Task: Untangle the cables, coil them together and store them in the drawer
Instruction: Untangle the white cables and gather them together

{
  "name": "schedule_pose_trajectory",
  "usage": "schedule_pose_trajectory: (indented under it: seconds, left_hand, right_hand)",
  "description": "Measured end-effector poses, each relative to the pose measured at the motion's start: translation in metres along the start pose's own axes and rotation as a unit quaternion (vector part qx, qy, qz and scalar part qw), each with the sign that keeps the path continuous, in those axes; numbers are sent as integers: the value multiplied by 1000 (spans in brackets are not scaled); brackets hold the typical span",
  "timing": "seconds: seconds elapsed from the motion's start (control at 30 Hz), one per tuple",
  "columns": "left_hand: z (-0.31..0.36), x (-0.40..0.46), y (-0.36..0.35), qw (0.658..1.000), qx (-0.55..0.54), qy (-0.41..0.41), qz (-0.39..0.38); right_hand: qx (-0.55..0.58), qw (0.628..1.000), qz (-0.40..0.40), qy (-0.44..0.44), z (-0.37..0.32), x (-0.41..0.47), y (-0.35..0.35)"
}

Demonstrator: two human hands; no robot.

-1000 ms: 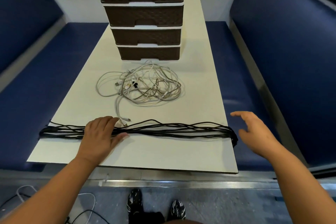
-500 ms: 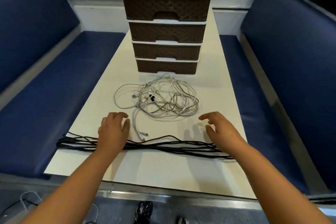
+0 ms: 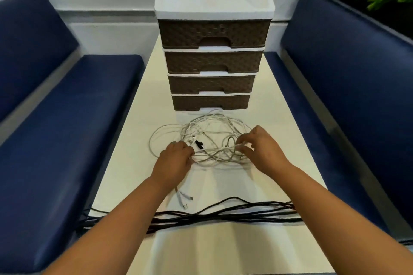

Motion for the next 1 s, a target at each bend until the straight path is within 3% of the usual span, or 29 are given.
schedule_pose_trajectory:
  seconds: [0.23, 0.33, 0.63, 0.73, 0.83, 0.93, 1.0]
  left_hand:
    - [9, 50, 61, 992, -69, -26, 107]
    - [13, 78, 90, 988, -119, -25, 96]
    - [29, 130, 122, 992, -113, -24, 41]
    - [42, 136, 140, 996, -52, -25, 67]
    - [53, 139, 163, 988, -117, -25, 93]
    - [62, 138, 189, 969, -207, -62, 121]
    - [68, 135, 205, 954, -274, -69, 99]
  right_hand:
    - [139, 988, 63, 18, -88, 28, 118]
    - [249, 960, 125, 42, -112, 32, 165]
    - [357, 900, 228, 102, -145, 19, 249]
    - [368, 898, 236, 48, -137, 17, 252]
    - [266, 937, 216, -66, -115, 23, 239]
    - [201, 954, 124, -187, -89, 30, 204]
    - [211, 949, 47, -227, -83, 31, 178]
Point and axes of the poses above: each hand's wrist, its own x-axis towards the middle knuckle, its own y-axis out of the back of the hand, z = x × y, the point moved 2 cm from there along x, towards the middle knuckle, and after that the axes turned 1 degree about -z, right-handed, at the moved point
